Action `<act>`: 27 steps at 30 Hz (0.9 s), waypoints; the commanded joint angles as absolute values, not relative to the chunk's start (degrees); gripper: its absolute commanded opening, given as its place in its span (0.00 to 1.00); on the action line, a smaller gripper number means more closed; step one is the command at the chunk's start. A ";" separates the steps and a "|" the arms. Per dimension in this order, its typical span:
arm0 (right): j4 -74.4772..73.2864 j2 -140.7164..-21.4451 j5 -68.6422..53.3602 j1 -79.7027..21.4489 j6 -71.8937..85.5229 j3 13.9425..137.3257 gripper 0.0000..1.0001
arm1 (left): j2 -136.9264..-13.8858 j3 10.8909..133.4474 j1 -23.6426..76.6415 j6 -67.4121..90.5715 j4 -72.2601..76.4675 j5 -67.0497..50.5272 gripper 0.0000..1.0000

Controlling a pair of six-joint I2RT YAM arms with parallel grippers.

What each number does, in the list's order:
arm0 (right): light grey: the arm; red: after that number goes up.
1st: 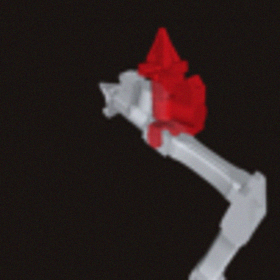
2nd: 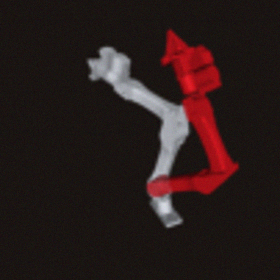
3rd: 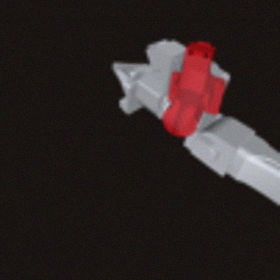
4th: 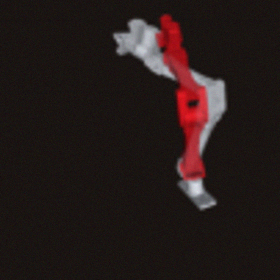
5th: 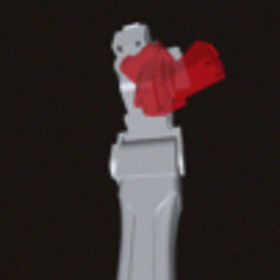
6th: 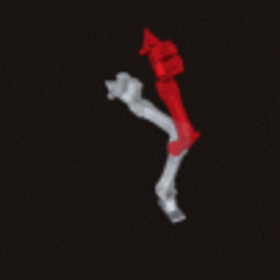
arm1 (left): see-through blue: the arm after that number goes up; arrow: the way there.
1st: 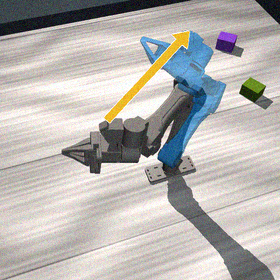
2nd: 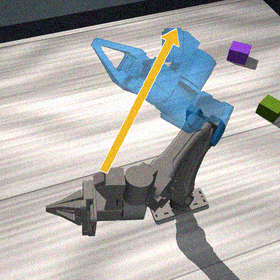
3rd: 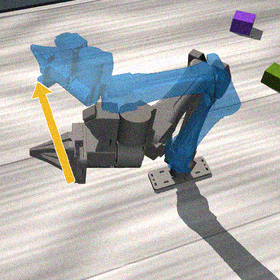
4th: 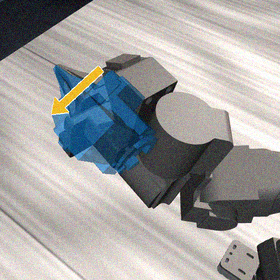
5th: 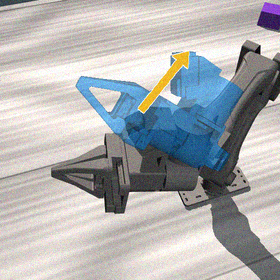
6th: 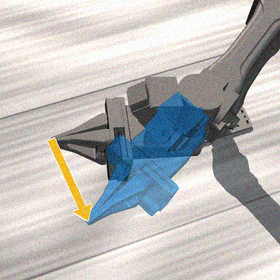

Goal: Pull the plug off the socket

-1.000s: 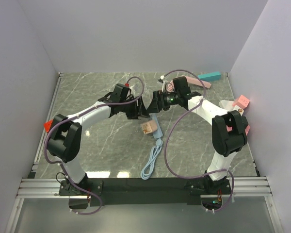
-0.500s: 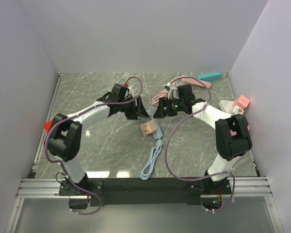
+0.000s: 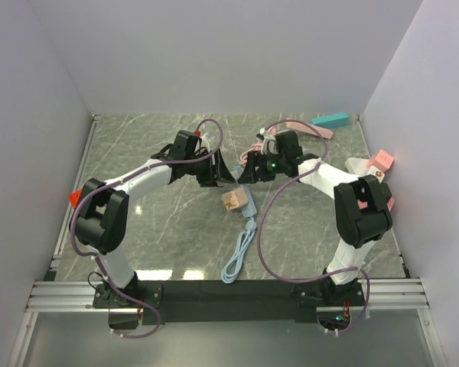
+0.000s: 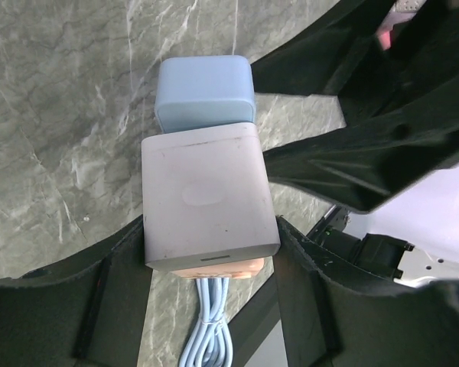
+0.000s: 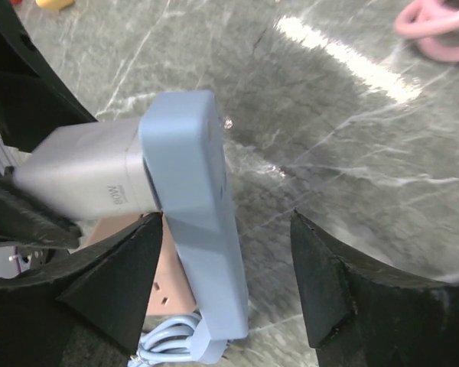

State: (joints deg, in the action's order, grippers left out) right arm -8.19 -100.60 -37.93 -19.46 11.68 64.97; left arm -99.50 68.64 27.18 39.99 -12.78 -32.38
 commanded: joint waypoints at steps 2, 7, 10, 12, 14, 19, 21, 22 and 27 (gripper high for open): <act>-7.29 -102.74 -38.58 -21.62 12.04 67.06 0.73 | -96.24 70.40 27.25 41.92 -6.59 -36.56 0.01; -5.36 -102.57 -39.38 -22.76 12.92 65.22 0.70 | -96.24 70.23 27.25 42.54 -5.54 -36.47 0.01; -3.35 -103.09 -37.54 -23.38 15.37 65.13 0.55 | -96.50 69.70 27.25 43.33 -4.49 -37.44 0.01; -4.29 -105.37 -36.22 -23.29 18.09 67.31 0.30 | -96.33 69.09 27.25 43.68 -4.13 -37.62 0.01; -5.97 -107.74 -35.77 -23.29 19.41 69.60 0.19 | -95.80 68.65 27.25 43.94 -3.96 -37.35 0.01; -6.59 -108.46 -31.65 -22.42 21.71 69.00 0.02 | -92.83 67.59 27.25 42.89 -7.90 -31.93 0.01; -7.12 -108.46 -30.24 -21.98 22.15 68.47 0.00 | -89.93 65.76 27.16 42.98 -8.70 -29.54 0.01; -7.64 -108.54 -29.10 -21.62 22.32 68.38 0.00 | -88.87 64.96 27.07 43.24 -8.53 -28.31 0.01; -12.21 -110.39 -23.30 -21.18 22.85 69.70 0.00 | -84.03 62.31 26.81 45.96 -6.33 -29.88 0.01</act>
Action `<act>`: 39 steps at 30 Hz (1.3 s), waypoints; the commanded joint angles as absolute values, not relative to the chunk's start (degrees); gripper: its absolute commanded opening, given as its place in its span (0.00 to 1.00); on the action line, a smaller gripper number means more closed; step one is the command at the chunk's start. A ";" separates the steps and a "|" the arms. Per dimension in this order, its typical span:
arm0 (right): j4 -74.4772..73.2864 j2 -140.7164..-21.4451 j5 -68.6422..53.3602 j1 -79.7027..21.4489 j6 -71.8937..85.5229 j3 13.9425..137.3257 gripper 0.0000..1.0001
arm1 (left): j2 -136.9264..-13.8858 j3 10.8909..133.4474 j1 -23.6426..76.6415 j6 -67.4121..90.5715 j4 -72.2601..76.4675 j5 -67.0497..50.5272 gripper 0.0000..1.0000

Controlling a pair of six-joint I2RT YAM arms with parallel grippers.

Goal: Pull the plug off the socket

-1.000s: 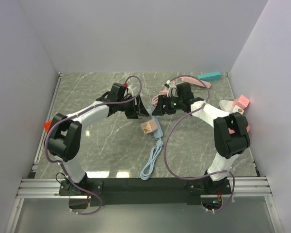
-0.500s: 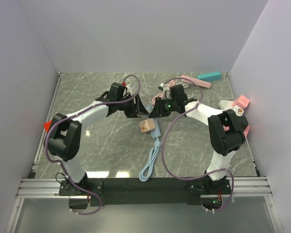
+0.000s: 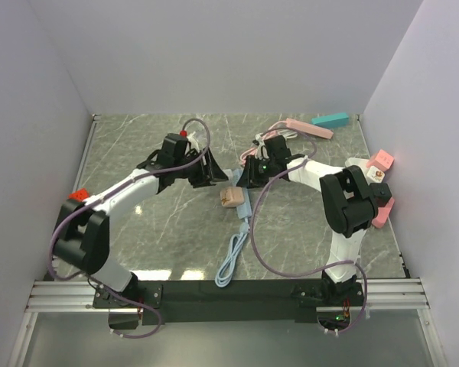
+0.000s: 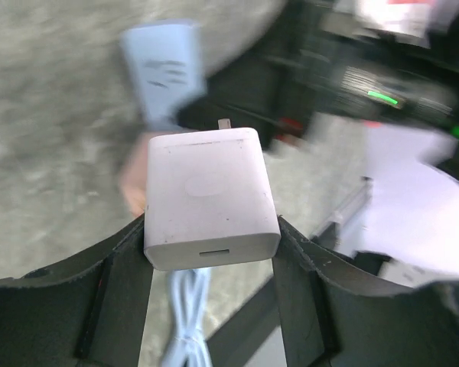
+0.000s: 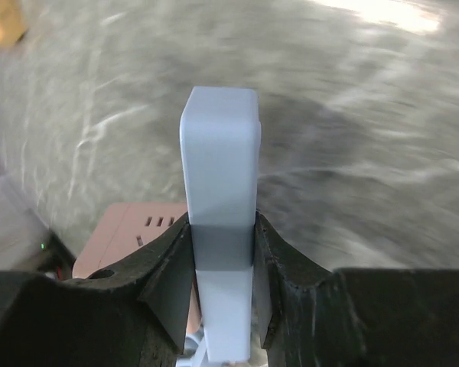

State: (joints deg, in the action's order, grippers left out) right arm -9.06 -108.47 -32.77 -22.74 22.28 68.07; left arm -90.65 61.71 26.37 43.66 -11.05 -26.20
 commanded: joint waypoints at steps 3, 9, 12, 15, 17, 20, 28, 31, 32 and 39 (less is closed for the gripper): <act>-12.83 -111.18 -23.38 -21.18 22.85 69.96 0.00 | -82.88 61.97 26.81 46.41 -5.45 -30.59 0.01; -12.56 -110.57 -25.49 -20.92 22.94 70.05 0.00 | -84.10 65.13 24.18 41.93 -17.38 -18.57 0.00; -13.09 -109.60 -26.28 -20.92 23.03 69.96 0.00 | -85.42 64.60 16.37 40.09 -21.08 -14.61 0.00; -13.01 -108.28 -28.03 -20.92 23.47 69.17 0.00 | -88.92 66.53 7.23 37.37 -23.73 -11.44 0.00; -12.83 -107.23 -28.65 -21.00 23.99 68.29 0.00 | -91.66 69.76 2.14 35.78 -25.04 -8.37 0.00; -12.40 -105.82 -29.09 -21.00 24.78 67.07 0.00 | -97.98 73.46 -3.92 34.54 -26.63 -5.28 0.00; -13.27 -102.22 -29.53 -21.53 25.49 65.83 0.00 | -109.15 79.27 -10.90 34.01 -29.78 -2.12 0.03; -14.15 -101.87 -29.36 -21.80 25.58 66.62 0.00 | -110.13 80.60 -11.95 34.36 -30.67 -0.18 0.42; -14.32 -101.87 -29.44 -21.88 25.66 66.80 0.00 | -109.87 80.51 -12.04 34.54 -30.59 -0.18 0.62; -15.99 -101.95 -29.88 -21.97 26.19 68.73 0.00 | -102.94 77.26 -11.95 33.75 -29.27 -2.18 0.99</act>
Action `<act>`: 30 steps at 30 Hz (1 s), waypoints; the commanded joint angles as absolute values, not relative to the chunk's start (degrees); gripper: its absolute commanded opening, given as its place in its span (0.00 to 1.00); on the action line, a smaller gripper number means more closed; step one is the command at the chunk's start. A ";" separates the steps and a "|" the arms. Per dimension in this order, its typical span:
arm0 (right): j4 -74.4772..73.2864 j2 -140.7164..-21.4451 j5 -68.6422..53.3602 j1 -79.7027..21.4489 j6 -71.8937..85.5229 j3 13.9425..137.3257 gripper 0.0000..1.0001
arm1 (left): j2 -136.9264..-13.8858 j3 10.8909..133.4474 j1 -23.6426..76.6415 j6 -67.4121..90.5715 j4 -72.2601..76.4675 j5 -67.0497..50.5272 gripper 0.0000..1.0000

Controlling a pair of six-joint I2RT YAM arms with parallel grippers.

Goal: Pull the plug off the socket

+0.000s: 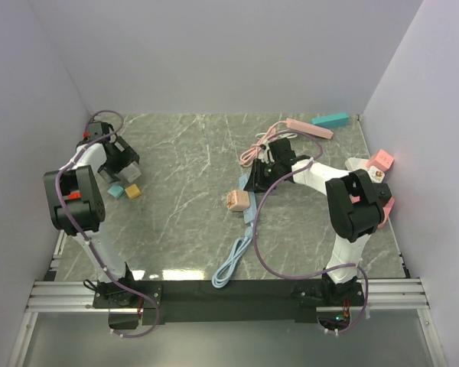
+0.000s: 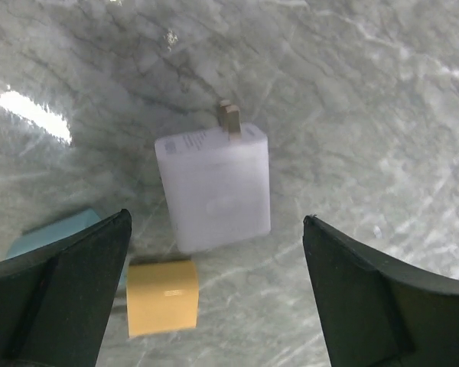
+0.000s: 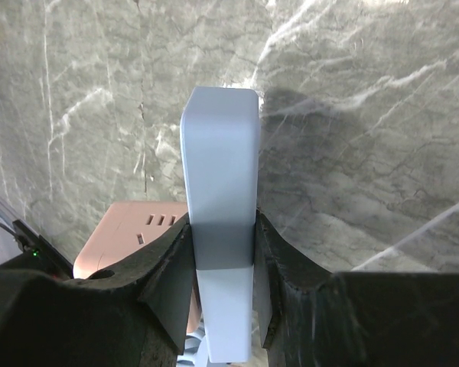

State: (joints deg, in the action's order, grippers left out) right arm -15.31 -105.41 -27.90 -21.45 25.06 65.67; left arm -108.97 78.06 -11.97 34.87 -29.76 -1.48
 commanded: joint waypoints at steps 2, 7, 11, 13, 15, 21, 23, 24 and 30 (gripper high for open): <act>-16.96 -102.39 -29.62 -21.97 26.80 69.87 0.00 | -99.52 75.07 -10.82 32.36 -28.48 -5.60 0.99; -17.67 -102.57 -29.44 -22.06 29.35 71.45 0.00 | -95.19 70.68 -0.39 28.48 -28.57 -18.41 0.99; -18.62 -103.97 -31.55 -21.97 30.32 72.86 0.00 | -92.64 65.85 11.47 26.37 -22.95 -24.69 0.99; -18.72 -104.67 -33.47 -21.89 30.32 73.47 0.00 | -91.50 63.21 16.23 26.37 -17.09 -27.14 0.99; -18.46 -104.85 -35.24 -21.97 30.15 73.56 0.00 | -91.41 62.06 18.18 27.86 -13.73 -30.66 0.99; -17.67 -104.68 -38.50 -21.97 31.03 73.13 0.00 | -92.37 61.70 23.20 30.41 -7.03 -33.23 0.99; -17.58 -104.68 -38.85 -21.97 31.20 73.13 0.00 | -91.50 60.91 23.90 32.07 -5.02 -32.96 0.99; -17.49 -104.85 -39.02 -21.97 31.29 73.13 0.00 | -91.06 60.30 24.08 32.78 -1.96 -33.31 0.99; -16.70 -105.55 -40.25 -22.06 32.52 73.56 0.00 | -92.11 59.77 27.86 33.92 -0.44 -34.36 0.99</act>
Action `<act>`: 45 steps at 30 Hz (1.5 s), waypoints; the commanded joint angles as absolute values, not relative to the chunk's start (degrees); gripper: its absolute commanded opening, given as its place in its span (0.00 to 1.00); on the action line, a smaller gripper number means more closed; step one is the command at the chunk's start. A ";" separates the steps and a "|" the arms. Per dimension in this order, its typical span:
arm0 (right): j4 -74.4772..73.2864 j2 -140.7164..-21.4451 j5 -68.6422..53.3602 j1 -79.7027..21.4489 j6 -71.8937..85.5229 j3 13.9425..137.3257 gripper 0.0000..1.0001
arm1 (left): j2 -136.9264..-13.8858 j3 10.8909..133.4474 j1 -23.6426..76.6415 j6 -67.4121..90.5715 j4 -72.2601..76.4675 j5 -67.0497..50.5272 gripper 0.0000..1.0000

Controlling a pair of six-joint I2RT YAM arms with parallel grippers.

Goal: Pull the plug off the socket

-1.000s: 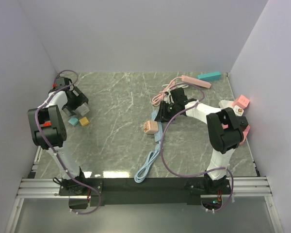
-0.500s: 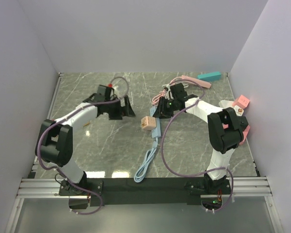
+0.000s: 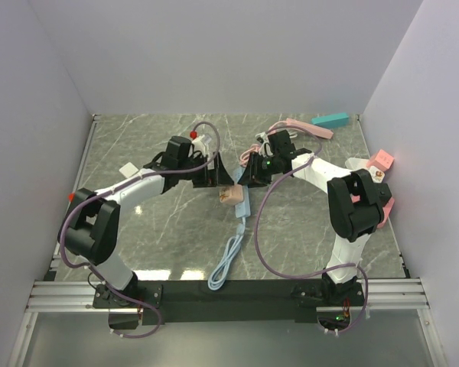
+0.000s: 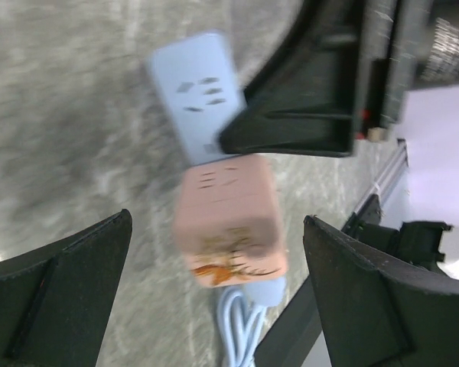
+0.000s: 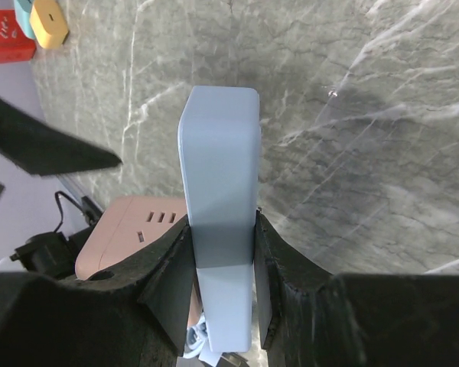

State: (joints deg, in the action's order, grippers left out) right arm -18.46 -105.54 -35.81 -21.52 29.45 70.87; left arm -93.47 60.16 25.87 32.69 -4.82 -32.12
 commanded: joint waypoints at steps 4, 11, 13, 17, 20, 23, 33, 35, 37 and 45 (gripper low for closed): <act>-15.47 -106.08 -41.48 -22.06 34.01 73.65 0.00 | -91.06 56.87 30.06 35.68 4.39 -34.37 0.99; -10.46 -105.73 -44.82 -21.97 37.62 72.51 0.00 | -93.34 58.01 31.82 34.01 0.35 -29.46 0.99; -10.28 -105.73 -45.61 -22.06 37.71 72.77 0.00 | -93.43 58.01 31.82 34.28 0.70 -28.92 0.94; -11.16 -105.73 -44.57 -22.15 37.09 72.60 0.00 | -94.65 59.06 31.90 36.38 2.63 -31.02 0.55; -14.48 -106.08 -39.75 -22.06 35.34 73.04 0.00 | -94.57 60.55 31.90 36.48 1.41 -30.68 0.07; -19.66 -106.78 -32.99 -21.80 32.18 74.00 0.00 | -92.91 62.57 31.82 34.82 -3.41 -27.69 0.00; -21.97 -108.20 -18.98 -18.46 28.48 71.54 0.00 | -82.62 62.93 20.32 32.87 -9.49 -33.03 0.00; -21.54 -108.11 -19.50 -18.37 28.04 71.46 0.00 | -81.39 62.58 16.54 32.43 -9.58 -36.37 0.00; -19.87 -107.14 -21.87 -17.67 28.39 70.06 0.00 | -81.12 63.54 13.55 31.38 -11.15 -36.48 0.00; -10.55 -102.31 -33.92 -12.75 36.89 68.81 0.00 | -86.91 65.65 0.37 28.30 -17.05 -18.65 0.00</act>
